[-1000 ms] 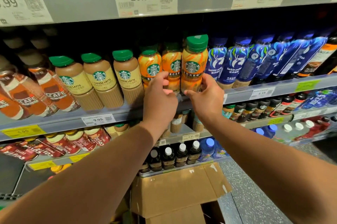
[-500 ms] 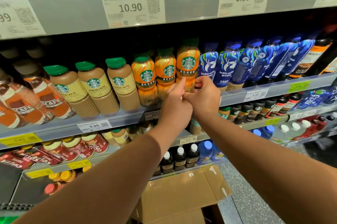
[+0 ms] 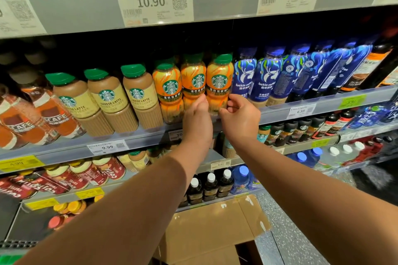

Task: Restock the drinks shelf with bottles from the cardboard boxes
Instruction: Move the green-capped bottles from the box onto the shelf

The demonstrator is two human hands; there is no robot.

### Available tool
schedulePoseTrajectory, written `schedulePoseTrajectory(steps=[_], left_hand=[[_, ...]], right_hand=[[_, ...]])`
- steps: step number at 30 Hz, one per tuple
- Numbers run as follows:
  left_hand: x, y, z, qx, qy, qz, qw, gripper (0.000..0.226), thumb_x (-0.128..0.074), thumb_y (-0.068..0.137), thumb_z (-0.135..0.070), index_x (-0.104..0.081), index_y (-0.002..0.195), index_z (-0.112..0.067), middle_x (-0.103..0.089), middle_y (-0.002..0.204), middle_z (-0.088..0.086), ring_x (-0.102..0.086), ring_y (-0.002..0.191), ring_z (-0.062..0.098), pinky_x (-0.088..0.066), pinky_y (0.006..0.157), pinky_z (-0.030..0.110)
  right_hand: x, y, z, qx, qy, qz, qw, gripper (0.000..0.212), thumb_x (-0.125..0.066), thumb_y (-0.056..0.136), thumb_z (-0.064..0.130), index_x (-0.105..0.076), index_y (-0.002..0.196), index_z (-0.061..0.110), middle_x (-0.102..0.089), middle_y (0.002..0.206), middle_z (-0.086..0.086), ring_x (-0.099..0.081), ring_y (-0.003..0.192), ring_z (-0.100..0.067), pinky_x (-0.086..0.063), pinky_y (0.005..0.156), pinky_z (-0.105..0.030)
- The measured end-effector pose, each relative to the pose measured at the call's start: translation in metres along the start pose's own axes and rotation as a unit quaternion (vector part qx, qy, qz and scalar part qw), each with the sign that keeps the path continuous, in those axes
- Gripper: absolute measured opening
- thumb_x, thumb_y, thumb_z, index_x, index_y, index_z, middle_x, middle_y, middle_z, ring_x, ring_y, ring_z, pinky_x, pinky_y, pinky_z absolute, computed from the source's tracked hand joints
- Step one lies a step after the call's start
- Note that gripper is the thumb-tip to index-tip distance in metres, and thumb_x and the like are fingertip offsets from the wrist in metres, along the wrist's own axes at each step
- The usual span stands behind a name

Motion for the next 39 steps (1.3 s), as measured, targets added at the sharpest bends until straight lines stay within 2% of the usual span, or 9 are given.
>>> schedulePoseTrajectory(steps=[4, 9, 16, 20, 24, 28, 32, 35, 39], left_hand=[[-0.005, 0.001, 0.003, 0.005, -0.022, -0.008, 1.0, 0.025, -0.037, 0.075, -0.049, -0.056, 0.086, -0.037, -0.054, 0.093, -0.027, -0.048, 0.089, -0.01, -0.03, 0.086, 0.021], [-0.007, 0.001, 0.01, 0.02, -0.041, -0.017, 0.999, 0.053, -0.039, 0.068, -0.056, -0.053, 0.112, -0.031, -0.054, 0.115, -0.013, -0.049, 0.102, 0.004, -0.03, 0.088, 0.026], [-0.001, -0.004, 0.008, 0.005, 0.034, -0.014, 0.999, 0.047, -0.043, 0.063, -0.058, -0.058, 0.098, -0.03, -0.058, 0.096, -0.018, -0.052, 0.093, 0.002, -0.036, 0.076, 0.021], [0.018, -0.01, 0.014, 0.023, 0.076, -0.027, 0.996, 0.038, -0.046, 0.087, -0.044, -0.059, 0.116, -0.023, -0.06, 0.118, -0.001, -0.054, 0.113, 0.019, -0.042, 0.1, 0.037], [0.056, -0.02, 0.012, -0.051, 0.345, 0.01, 0.937, 0.038, -0.042, 0.097, -0.029, -0.052, 0.131, -0.016, -0.05, 0.134, 0.004, -0.052, 0.117, 0.024, -0.044, 0.098, 0.038], [0.092, -0.04, 0.012, -0.083, 0.457, 0.073, 0.883, 0.031, -0.043, 0.096, -0.027, -0.057, 0.117, -0.009, -0.054, 0.124, 0.01, -0.054, 0.104, 0.031, -0.046, 0.086, 0.039], [0.128, -0.062, 0.018, -0.1, 0.572, 0.105, 0.807, 0.038, -0.041, 0.096, -0.037, -0.053, 0.128, -0.019, -0.054, 0.129, 0.003, -0.048, 0.12, 0.025, -0.043, 0.096, 0.034], [0.155, -0.085, 0.03, -0.102, 0.633, 0.131, 0.756, 0.039, -0.037, 0.096, -0.042, -0.056, 0.123, -0.02, -0.057, 0.123, 0.004, -0.054, 0.111, 0.028, -0.045, 0.081, 0.033], [0.187, -0.114, 0.048, -0.075, 0.636, 0.168, 0.75, 0.035, -0.041, 0.095, -0.037, -0.052, 0.126, -0.023, -0.06, 0.117, 0.006, -0.057, 0.103, 0.028, -0.046, 0.083, 0.035]], right_hand=[[-0.004, -0.005, -0.004, 0.002, 0.02, 0.026, 0.999, 0.044, -0.045, 0.077, 0.01, -0.068, 0.115, 0.012, -0.069, 0.106, -0.006, -0.062, 0.099, -0.021, -0.052, 0.09, -0.039], [-0.006, -0.005, -0.004, -0.002, 0.041, 0.057, 0.998, 0.05, -0.04, 0.077, 0.012, -0.065, 0.12, 0.016, -0.069, 0.109, -0.003, -0.061, 0.102, -0.02, -0.052, 0.092, -0.037], [-0.005, -0.002, -0.008, 0.003, 0.036, 0.064, 0.997, 0.04, -0.044, 0.085, 0.004, -0.063, 0.12, 0.01, -0.066, 0.107, -0.007, -0.057, 0.095, -0.018, -0.047, 0.083, -0.027], [0.002, -0.01, -0.005, -0.001, -0.006, 0.05, 0.999, 0.028, -0.048, 0.089, 0.008, -0.065, 0.112, 0.01, -0.065, 0.103, -0.005, -0.058, 0.094, -0.019, -0.046, 0.08, -0.029], [0.003, -0.028, -0.001, -0.012, -0.094, 0.108, 0.99, 0.014, -0.048, 0.089, 0.014, -0.061, 0.091, 0.01, -0.064, 0.088, -0.008, -0.058, 0.083, -0.027, -0.043, 0.067, -0.033], [-0.003, -0.057, 0.015, 0.007, -0.228, 0.179, 0.957, 0.016, -0.049, 0.088, 0.018, -0.057, 0.084, 0.006, -0.063, 0.089, -0.015, -0.055, 0.081, -0.032, -0.039, 0.062, -0.034], [-0.018, -0.096, 0.031, 0.068, -0.383, 0.247, 0.887, 0.022, -0.049, 0.088, 0.025, -0.061, 0.096, 0.008, -0.062, 0.105, -0.017, -0.058, 0.096, -0.033, -0.043, 0.071, -0.033], [-0.033, -0.131, 0.037, 0.088, -0.443, 0.28, 0.847, 0.027, -0.05, 0.088, 0.027, -0.06, 0.103, 0.007, -0.06, 0.11, -0.018, -0.058, 0.101, -0.034, -0.045, 0.074, -0.035], [-0.054, -0.177, 0.041, 0.093, -0.464, 0.314, 0.823, 0.03, -0.051, 0.087, 0.027, -0.061, 0.109, 0.009, -0.062, 0.113, -0.017, -0.06, 0.101, -0.034, -0.046, 0.075, -0.034]])
Point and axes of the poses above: each hand's wrist, its own y-axis towards the middle knuckle, its own x-axis out of the back of the hand, z = x × y, the point moved 3 cm from there along y, towards the middle knuckle
